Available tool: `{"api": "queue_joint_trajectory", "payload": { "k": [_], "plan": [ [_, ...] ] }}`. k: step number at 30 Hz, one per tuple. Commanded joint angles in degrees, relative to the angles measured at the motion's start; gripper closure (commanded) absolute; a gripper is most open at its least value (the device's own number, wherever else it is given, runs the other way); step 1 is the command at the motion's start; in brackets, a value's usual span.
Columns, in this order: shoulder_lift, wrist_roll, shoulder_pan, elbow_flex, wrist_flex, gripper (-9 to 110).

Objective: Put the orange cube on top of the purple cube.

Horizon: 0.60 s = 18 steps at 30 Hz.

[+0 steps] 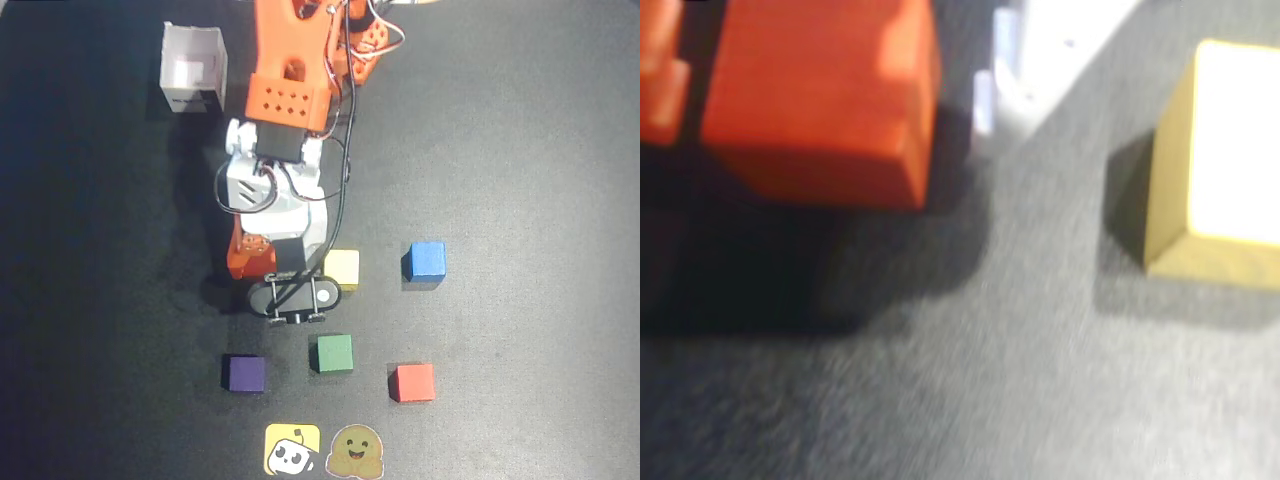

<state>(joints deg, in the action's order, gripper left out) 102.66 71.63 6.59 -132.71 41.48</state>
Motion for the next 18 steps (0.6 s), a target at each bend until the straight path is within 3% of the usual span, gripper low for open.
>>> {"api": "queue_joint_trajectory", "payload": {
  "k": [1, 14, 18],
  "plan": [
    [-0.35, -0.18, 0.53, -0.35, -2.29, 80],
    [-3.25, 0.09, 2.02, -3.6, -4.04, 83],
    [-3.08, -0.26, 2.55, -4.22, -4.13, 91]
  ]
}}
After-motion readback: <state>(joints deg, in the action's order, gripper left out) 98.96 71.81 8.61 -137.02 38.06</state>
